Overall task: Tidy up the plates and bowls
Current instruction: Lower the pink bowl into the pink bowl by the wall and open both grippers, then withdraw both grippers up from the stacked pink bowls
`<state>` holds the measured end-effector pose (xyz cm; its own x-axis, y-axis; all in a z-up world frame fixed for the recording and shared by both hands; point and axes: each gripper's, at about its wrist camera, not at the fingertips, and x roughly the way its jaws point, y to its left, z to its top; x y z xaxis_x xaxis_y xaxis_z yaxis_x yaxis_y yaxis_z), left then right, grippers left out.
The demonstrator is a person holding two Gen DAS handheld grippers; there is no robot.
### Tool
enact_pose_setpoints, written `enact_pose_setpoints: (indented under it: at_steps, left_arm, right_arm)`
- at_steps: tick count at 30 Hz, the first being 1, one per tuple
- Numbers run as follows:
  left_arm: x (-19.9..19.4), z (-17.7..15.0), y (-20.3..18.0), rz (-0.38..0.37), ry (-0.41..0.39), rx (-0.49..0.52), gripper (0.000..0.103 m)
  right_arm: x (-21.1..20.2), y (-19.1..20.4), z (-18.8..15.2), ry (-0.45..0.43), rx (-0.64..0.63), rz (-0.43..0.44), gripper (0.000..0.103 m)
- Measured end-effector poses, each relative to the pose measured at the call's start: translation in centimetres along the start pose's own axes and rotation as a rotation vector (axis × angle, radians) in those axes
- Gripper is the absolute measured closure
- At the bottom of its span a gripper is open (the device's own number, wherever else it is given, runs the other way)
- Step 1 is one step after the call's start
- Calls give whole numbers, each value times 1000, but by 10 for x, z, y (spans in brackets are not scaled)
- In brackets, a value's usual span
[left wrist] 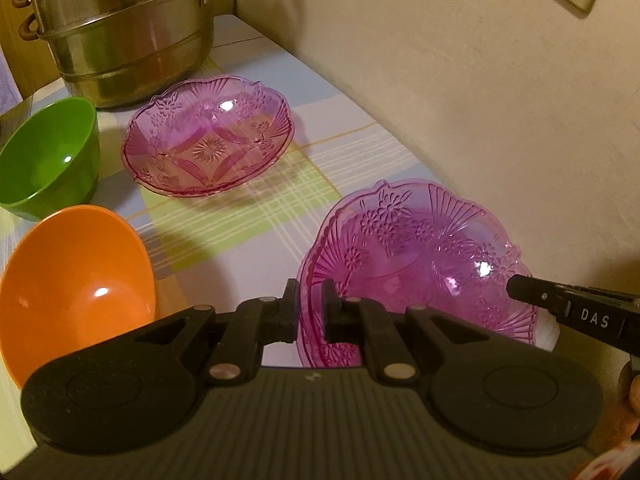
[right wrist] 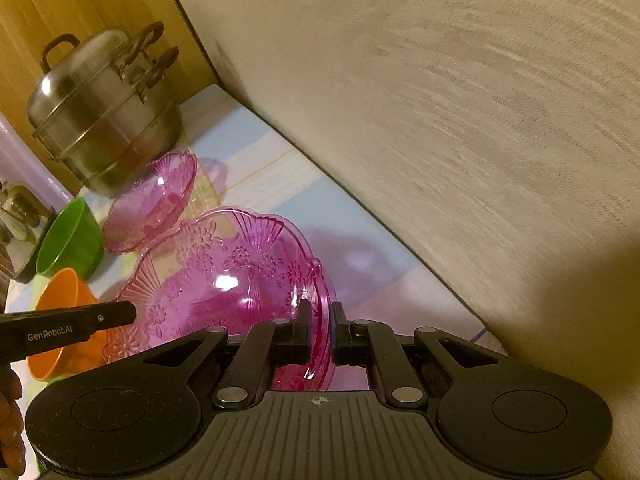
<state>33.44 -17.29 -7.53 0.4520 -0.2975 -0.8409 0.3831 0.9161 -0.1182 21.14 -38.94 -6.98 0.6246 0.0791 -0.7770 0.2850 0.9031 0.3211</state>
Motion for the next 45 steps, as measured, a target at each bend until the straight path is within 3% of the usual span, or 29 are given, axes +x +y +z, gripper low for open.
enact_pose_setpoints:
  at_steps: [26, 37, 38, 39, 41, 45]
  left_arm:
    - [15, -2, 0, 15, 28, 3, 93]
    - [14, -3, 3, 38, 1, -5, 90]
    - [13, -3, 4, 35, -1, -8, 90]
    - [12, -3, 5, 33, -2, -14, 90]
    - [9, -3, 6, 34, -8, -16, 89]
    - [1, -2, 8, 29, -22, -30, 87]
  right_arm:
    - [13, 7, -2, 3, -40, -32, 94]
    - [14, 6, -4, -14, -35, -25, 91]
    - [13, 6, -4, -18, -31, -19, 81]
    - [13, 6, -4, -23, -26, -11, 52]
    - [8, 4, -5, -48, -14, 3, 25]
    - [2, 5, -6, -60, -10, 6, 25]
